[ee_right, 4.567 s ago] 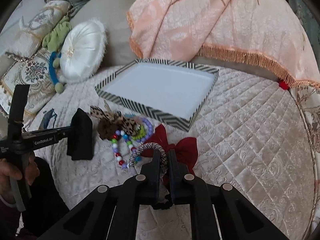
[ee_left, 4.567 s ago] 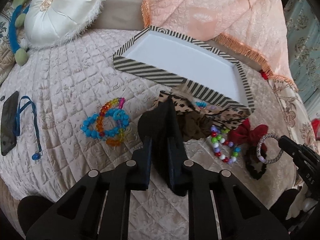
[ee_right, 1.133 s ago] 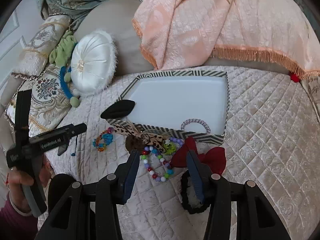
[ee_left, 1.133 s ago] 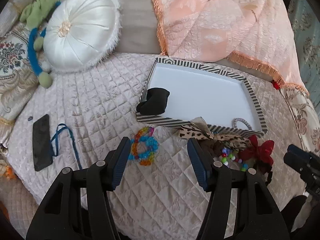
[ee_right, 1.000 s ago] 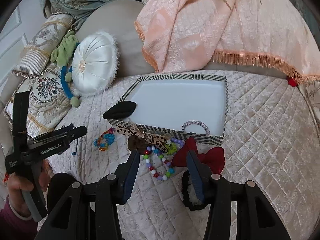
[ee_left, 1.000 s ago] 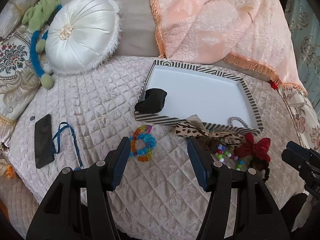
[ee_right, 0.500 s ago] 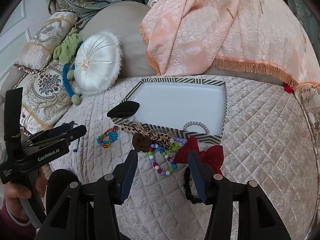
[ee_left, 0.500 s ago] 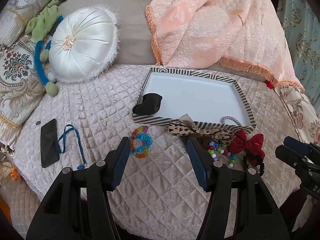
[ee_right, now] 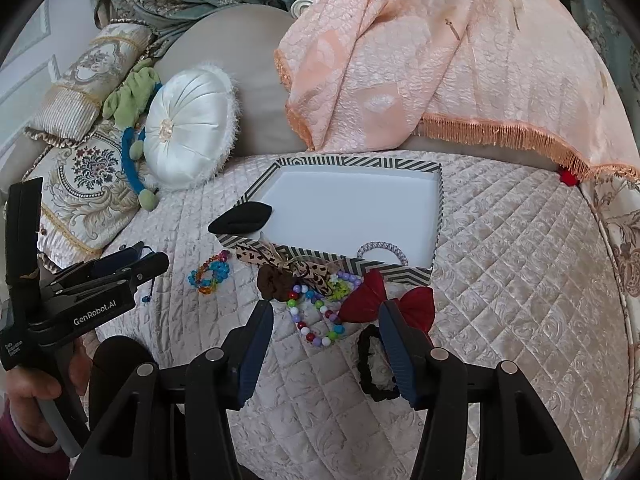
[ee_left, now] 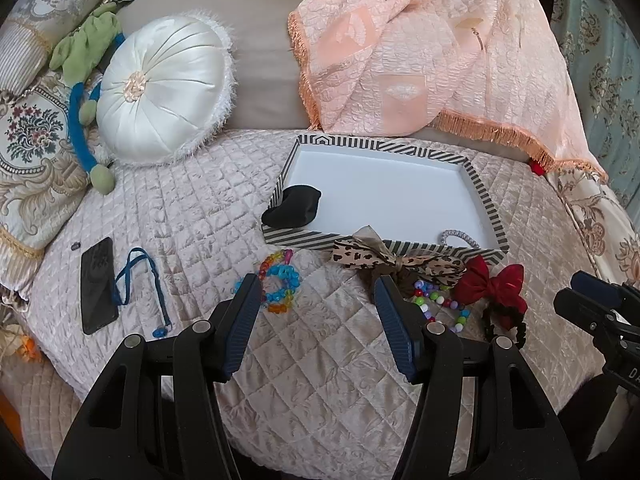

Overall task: Organize jewelry
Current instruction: 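Withdraw both tools from the tray back toward the jewelry pile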

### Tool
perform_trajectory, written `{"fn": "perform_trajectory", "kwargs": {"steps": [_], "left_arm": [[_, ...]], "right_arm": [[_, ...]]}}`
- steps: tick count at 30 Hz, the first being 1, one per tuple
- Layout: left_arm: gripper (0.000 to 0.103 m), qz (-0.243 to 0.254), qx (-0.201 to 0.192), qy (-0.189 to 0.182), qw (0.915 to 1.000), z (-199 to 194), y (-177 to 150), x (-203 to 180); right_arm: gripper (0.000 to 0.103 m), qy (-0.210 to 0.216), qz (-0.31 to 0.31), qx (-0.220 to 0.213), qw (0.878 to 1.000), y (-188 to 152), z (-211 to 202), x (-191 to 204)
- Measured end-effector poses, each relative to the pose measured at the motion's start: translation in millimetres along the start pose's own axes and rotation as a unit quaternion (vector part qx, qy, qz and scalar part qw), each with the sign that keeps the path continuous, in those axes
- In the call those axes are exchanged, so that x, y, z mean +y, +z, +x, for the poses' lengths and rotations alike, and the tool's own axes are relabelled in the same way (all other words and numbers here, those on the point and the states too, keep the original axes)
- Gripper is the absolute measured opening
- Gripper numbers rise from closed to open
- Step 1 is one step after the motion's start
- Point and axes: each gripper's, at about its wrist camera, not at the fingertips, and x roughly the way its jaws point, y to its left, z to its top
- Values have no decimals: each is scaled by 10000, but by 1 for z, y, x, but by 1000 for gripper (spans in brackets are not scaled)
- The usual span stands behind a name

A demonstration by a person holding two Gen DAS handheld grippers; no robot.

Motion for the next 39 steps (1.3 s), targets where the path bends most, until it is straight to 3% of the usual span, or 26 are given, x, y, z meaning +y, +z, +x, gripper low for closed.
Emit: {"fn": "perform_trajectory", "kwargs": {"steps": [13, 19, 30, 39], "left_arm": [[59, -63, 100, -70, 9999, 4, -3, 5], [59, -570, 433, -512, 9961, 15, -2, 34], [59, -1599, 769, -622, 9822, 34, -3, 102], [63, -1622, 1106, -523, 9791, 76, -9, 105]], "right_arm": [[54, -28, 5, 40, 10000, -3, 2, 0], [54, -59, 54, 120, 9999, -8, 6, -8], [54, 40, 146, 327, 9993, -18, 21, -17], [54, 148, -34, 597, 9981, -26, 39, -10]]}}
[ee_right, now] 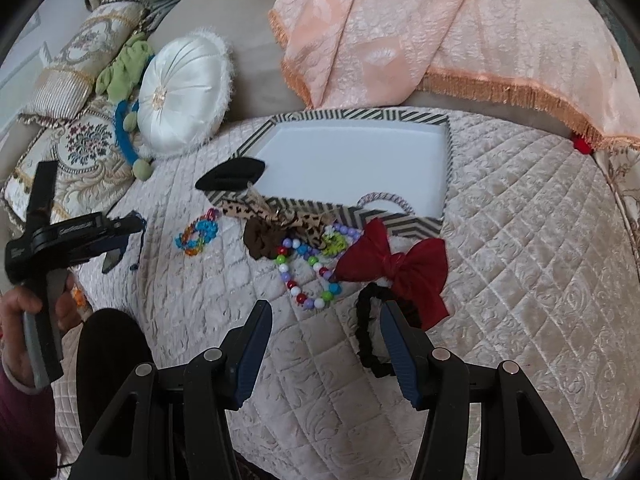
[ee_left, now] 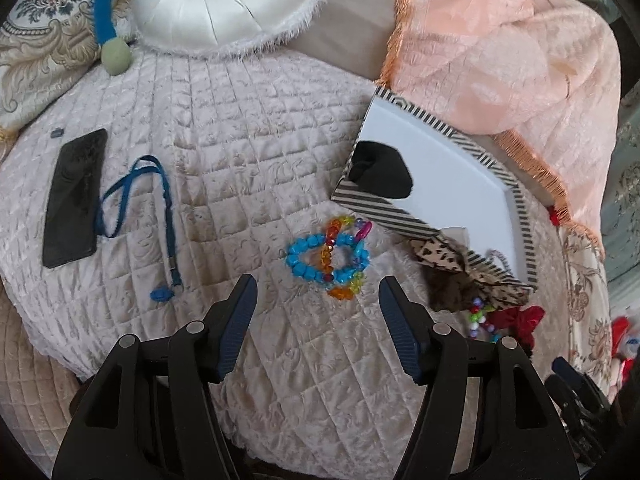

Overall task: Organize jewelry
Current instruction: 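Withdraw both tools from the tray back toward the jewelry pile, then grasp rainbow beaded bracelet with left tool while right grasps multicolour bead bracelet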

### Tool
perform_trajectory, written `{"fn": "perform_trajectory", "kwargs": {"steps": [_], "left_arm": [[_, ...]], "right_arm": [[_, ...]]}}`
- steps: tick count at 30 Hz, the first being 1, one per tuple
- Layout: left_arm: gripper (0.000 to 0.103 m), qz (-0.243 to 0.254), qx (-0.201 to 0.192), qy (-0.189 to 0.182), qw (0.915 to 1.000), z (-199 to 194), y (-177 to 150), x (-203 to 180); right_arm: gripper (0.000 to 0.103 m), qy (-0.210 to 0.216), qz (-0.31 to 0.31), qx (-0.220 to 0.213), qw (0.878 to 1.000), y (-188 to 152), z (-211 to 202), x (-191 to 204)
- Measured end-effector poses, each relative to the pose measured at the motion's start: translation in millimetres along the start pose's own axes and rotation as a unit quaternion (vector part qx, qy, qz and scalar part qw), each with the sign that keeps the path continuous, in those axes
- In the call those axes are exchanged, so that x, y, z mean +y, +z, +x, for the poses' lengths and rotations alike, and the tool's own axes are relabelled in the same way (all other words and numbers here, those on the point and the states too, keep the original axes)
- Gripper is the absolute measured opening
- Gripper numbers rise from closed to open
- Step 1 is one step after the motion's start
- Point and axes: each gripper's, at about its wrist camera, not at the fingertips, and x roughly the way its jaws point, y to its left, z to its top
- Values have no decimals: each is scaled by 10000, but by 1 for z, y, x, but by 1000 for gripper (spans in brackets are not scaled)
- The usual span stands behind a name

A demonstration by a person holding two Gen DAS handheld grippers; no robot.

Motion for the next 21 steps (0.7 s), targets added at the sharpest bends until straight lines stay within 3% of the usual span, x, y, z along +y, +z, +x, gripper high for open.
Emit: {"fn": "perform_trajectory", "kwargs": {"steps": [6, 9, 13, 21], "left_arm": [[63, 18, 179, 25, 9998, 29, 10, -1], [53, -36, 298, 13, 9995, 41, 16, -2], [51, 32, 408, 105, 9991, 54, 20, -5], [38, 142, 583, 88, 9982, 70, 25, -12]], "right_arm": [[54, 97, -68, 101, 9999, -1, 10, 4], [54, 215, -81, 149, 9996, -2, 18, 5], [54, 342, -61, 137, 9993, -2, 29, 5], [39, 443, -671, 290, 9963, 10, 66, 35]]}}
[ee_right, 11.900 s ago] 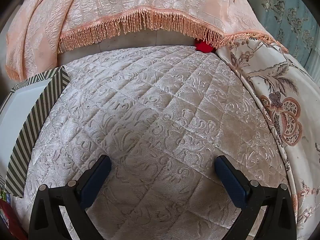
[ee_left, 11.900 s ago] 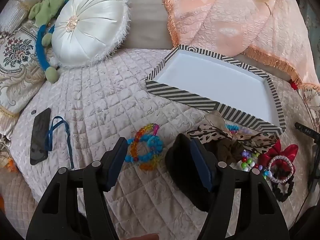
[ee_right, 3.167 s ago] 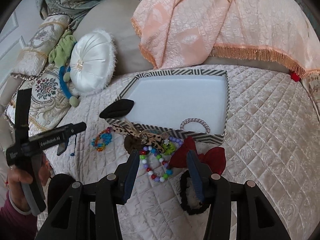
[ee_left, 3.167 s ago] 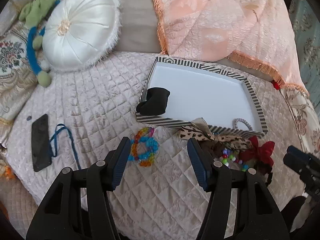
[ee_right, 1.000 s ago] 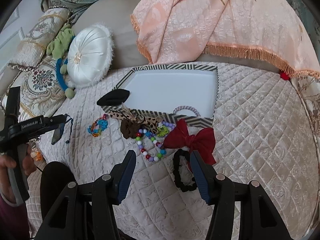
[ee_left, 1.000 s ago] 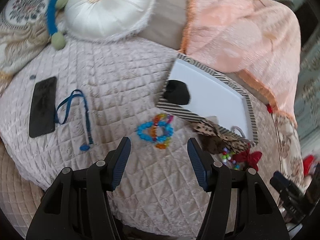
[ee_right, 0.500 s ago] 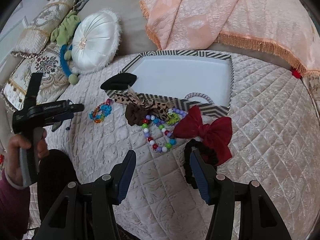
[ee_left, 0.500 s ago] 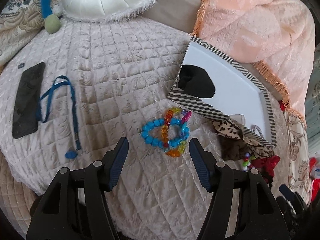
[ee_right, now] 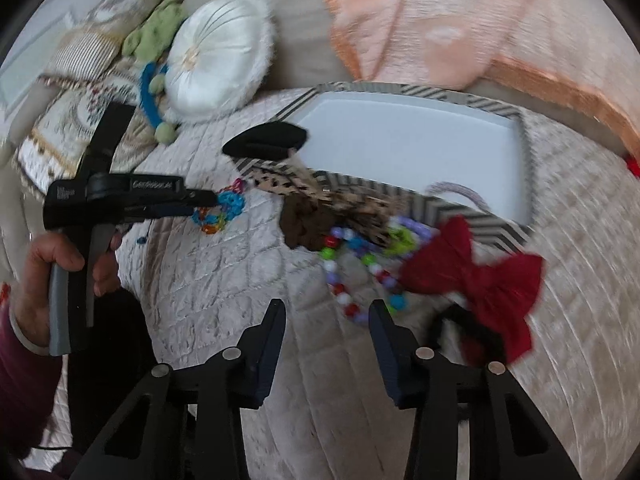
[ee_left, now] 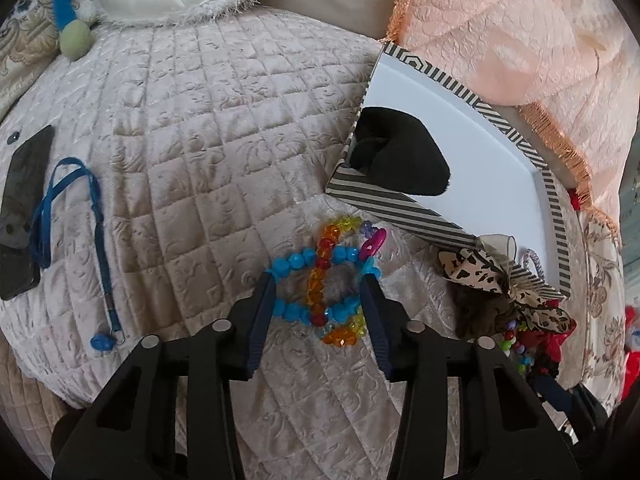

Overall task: Organize jewelry
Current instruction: 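Grasp rainbow beaded bracelet with left tool while right grasps multicolour bead bracelet, then lift both bracelets and carry them over the white tray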

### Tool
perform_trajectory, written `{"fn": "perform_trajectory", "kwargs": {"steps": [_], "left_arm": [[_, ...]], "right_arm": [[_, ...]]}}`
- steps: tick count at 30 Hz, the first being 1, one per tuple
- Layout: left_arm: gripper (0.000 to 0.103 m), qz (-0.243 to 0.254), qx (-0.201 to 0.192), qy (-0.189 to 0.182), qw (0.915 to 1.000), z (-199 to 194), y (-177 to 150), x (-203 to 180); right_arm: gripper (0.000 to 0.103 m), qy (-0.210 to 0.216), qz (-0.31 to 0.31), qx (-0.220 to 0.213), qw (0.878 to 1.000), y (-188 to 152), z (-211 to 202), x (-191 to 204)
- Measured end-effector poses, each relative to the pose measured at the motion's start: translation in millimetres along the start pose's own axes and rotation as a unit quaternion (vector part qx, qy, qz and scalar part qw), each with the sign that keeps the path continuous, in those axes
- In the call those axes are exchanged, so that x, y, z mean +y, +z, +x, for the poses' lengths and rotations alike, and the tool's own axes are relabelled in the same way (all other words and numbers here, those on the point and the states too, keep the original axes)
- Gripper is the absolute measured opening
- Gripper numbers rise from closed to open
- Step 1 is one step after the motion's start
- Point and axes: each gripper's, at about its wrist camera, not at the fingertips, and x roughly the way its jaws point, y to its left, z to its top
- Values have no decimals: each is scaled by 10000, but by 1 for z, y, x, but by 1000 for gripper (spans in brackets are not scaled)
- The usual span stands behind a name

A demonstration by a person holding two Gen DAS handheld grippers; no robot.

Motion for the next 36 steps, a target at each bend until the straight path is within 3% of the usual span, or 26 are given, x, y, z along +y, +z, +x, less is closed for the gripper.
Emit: {"fn": "perform_trajectory", "kwargs": {"steps": [5, 9, 22, 28, 33, 35, 36], "left_arm": [[20, -62, 176, -19, 9998, 8, 6, 0], [10, -42, 154, -7, 9999, 5, 6, 0], [8, 224, -446, -435, 9978, -66, 6, -20], [8, 435, -716, -562, 9949, -95, 2, -35], [8, 533, -598, -422, 9959, -87, -1, -36], [11, 531, -482, -266, 9971, -76, -3, -33], [18, 521, -408, -170, 9977, -68, -4, -31]], "right_arm": [[32, -221, -139, 143, 9996, 12, 37, 3], [10, -201, -15, 242, 9995, 12, 50, -6], [9, 328, 252, -561, 9976, 7, -34, -8], [9, 374, 262, -974, 9942, 14, -65, -1], [9, 326, 280, -994, 9941, 12, -70, -2], [9, 348, 310, -970, 9942, 10, -70, -4], [9, 348, 323, -956, 9943, 9, -68, -5]]}}
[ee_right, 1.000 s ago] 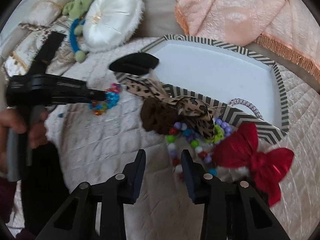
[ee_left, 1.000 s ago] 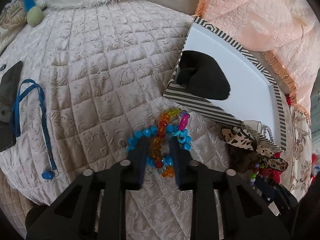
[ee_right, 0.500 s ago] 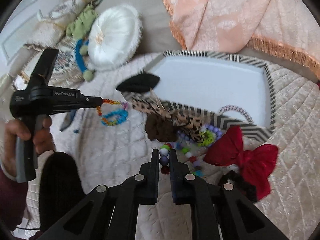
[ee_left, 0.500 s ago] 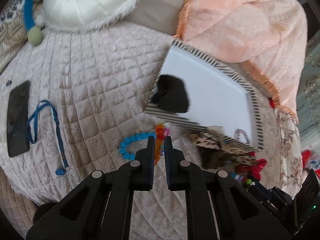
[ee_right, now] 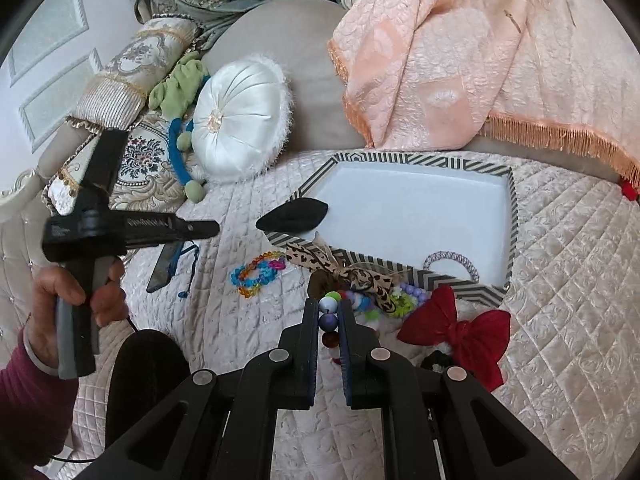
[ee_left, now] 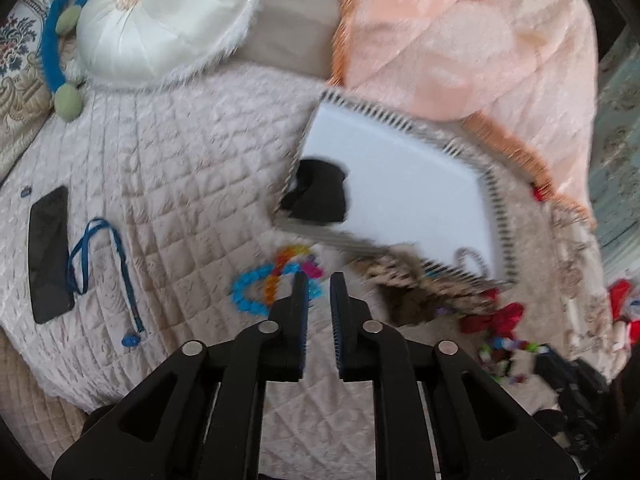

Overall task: Organize jewelry
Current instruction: 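Lift both bracelets and carry them over the white tray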

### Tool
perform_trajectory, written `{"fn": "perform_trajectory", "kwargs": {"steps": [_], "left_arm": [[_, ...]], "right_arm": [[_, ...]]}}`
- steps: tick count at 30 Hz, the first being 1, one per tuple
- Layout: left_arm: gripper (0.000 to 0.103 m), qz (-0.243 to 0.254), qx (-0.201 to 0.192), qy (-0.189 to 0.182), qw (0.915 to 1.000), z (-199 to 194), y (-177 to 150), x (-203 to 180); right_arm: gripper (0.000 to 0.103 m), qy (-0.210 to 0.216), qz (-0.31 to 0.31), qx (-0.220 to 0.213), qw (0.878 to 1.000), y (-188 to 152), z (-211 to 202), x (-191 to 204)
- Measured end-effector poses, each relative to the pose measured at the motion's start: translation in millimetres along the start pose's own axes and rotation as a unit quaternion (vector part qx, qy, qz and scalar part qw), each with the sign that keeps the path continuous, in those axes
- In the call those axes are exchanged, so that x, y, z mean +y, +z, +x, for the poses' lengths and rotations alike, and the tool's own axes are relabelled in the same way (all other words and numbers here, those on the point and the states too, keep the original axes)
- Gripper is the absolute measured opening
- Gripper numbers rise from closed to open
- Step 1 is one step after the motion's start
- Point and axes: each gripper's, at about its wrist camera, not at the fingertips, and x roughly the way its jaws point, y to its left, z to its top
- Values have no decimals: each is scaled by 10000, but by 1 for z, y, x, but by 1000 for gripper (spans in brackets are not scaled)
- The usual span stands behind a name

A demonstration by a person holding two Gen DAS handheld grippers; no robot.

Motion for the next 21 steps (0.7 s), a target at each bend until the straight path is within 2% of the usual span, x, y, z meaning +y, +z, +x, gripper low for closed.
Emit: {"fn": "perform_trajectory", "kwargs": {"steps": [1, 3, 8, 11, 13, 14, 15, 16, 21], "left_arm": [[27, -24, 79, 90, 9999, 9, -2, 4], [32, -177, 262, 174, 9993, 28, -3, 13], [32, -334, 583, 341, 9972, 64, -3, 24], [32, -357, 631, 363, 9967, 74, -1, 24], [27, -381, 628, 400, 9965, 79, 1, 24], [22, -372, 640, 399, 9965, 82, 2, 24], [13, -350, 658, 406, 9964, 84, 3, 24], [10, -328, 662, 428, 9963, 85, 3, 23], [8, -260, 474, 286, 9981, 69, 4, 20]], "right_arm": [[9, 1, 11, 19, 10000, -1, 1, -1], [9, 13, 25, 71, 10000, -3, 4, -2], [9, 36, 8, 191, 9998, -7, 11, -1], [9, 43, 22, 233, 9997, -9, 13, -1], [9, 41, 40, 248, 9997, -9, 15, -2], [9, 43, 42, 247, 9997, -9, 15, -2], [9, 48, 39, 246, 9997, -9, 15, -1], [9, 53, 32, 244, 9997, -10, 14, -1], [9, 36, 41, 158, 9999, -7, 8, -2]]}}
